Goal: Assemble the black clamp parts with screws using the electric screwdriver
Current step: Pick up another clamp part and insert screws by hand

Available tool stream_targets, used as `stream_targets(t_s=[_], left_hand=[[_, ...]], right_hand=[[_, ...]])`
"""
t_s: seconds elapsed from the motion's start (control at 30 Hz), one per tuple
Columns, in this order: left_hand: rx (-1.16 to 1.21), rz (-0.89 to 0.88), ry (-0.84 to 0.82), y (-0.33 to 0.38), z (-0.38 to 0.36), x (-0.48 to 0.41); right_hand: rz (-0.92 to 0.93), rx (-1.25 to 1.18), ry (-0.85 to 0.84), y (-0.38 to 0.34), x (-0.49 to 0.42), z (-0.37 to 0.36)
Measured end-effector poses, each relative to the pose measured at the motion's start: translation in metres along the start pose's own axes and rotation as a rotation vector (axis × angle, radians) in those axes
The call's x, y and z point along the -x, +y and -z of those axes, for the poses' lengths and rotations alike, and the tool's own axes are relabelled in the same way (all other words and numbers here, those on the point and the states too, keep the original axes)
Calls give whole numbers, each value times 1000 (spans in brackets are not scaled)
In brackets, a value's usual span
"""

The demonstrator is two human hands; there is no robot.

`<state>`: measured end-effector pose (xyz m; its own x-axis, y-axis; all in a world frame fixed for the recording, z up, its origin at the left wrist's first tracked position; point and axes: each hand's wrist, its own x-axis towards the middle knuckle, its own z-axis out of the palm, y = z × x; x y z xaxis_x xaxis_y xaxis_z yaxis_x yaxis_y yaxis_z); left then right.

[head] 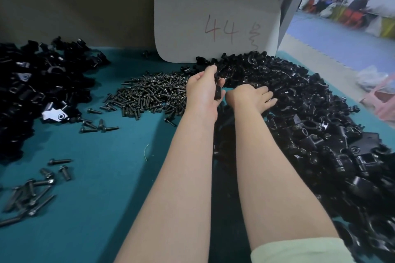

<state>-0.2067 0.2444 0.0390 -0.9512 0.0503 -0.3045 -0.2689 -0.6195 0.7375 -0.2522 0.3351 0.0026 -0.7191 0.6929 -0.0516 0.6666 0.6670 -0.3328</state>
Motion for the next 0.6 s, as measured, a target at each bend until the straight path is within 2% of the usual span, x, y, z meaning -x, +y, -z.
stream_targets(t_s=[0.2, 0.3, 0.37, 0.53, 0.6], left_hand=[[47, 15, -16, 3, 0, 3], [176, 17, -61, 11, 4, 12], [296, 14, -88, 18, 11, 21], [520, -13, -93, 34, 38, 47], [556, -44, -41, 39, 55, 59]], right_hand=[[-32, -226, 85, 2, 4, 9], [33, -318, 143, 0, 14, 22], [118, -492, 161, -1, 22, 32], [315, -985, 68, 2, 80, 43], [337, -1200, -96, -1, 106, 42]])
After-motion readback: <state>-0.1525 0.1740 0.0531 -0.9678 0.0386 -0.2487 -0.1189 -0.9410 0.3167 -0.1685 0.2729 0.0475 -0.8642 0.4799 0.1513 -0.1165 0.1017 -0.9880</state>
